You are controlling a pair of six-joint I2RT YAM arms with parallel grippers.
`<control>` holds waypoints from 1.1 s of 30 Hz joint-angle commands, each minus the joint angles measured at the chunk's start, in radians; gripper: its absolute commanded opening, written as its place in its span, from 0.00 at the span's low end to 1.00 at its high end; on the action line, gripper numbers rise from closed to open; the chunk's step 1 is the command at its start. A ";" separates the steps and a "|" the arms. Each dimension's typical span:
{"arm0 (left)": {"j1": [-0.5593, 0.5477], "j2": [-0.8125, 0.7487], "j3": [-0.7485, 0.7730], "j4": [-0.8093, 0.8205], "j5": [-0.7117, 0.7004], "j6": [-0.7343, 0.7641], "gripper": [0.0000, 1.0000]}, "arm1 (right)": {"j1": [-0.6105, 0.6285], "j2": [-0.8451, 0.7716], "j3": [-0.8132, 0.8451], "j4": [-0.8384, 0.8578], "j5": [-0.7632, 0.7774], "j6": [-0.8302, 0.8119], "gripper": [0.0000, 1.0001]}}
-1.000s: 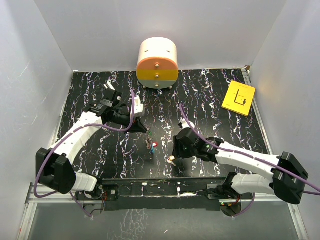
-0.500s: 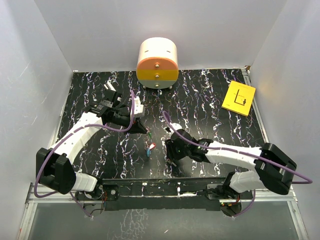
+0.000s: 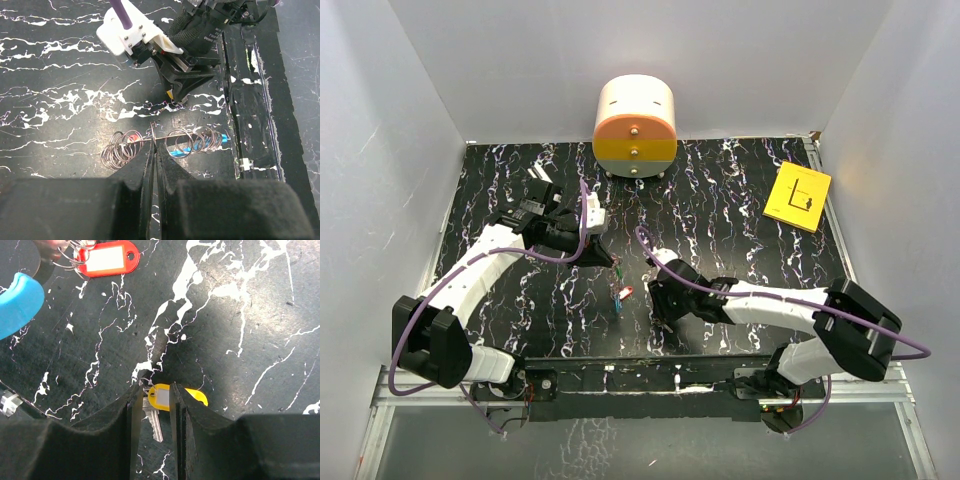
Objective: Put the keys on the keyring
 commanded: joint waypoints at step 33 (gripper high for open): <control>0.009 -0.023 -0.008 0.001 0.064 0.011 0.00 | 0.005 -0.122 -0.022 0.046 0.020 0.017 0.08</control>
